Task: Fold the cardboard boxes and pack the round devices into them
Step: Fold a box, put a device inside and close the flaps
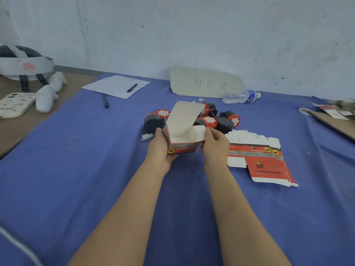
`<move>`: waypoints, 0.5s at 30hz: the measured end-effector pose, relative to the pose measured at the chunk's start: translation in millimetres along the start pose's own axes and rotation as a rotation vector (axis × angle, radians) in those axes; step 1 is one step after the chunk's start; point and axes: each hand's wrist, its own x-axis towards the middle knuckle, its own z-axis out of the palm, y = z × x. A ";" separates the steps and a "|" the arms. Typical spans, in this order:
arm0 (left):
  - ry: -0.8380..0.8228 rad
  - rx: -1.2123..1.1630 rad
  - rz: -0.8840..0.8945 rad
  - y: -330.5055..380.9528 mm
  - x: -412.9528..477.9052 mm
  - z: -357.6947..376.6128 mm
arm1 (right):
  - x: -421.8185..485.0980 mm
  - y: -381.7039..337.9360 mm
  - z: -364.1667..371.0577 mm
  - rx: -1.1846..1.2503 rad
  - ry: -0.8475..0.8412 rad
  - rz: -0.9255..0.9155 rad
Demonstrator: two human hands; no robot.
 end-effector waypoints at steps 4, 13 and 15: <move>-0.007 -0.071 0.102 1.8 -0.5 -2.6 | -5.5 0.0 3.0 -0.259 -0.161 -0.055; 0.140 0.211 0.476 6.4 0.6 -5.1 | -4.2 -7.3 0.5 0.188 -0.259 0.235; -0.008 0.255 0.518 7.1 -7.5 2.9 | -2.2 -7.6 -1.8 0.316 -0.188 0.333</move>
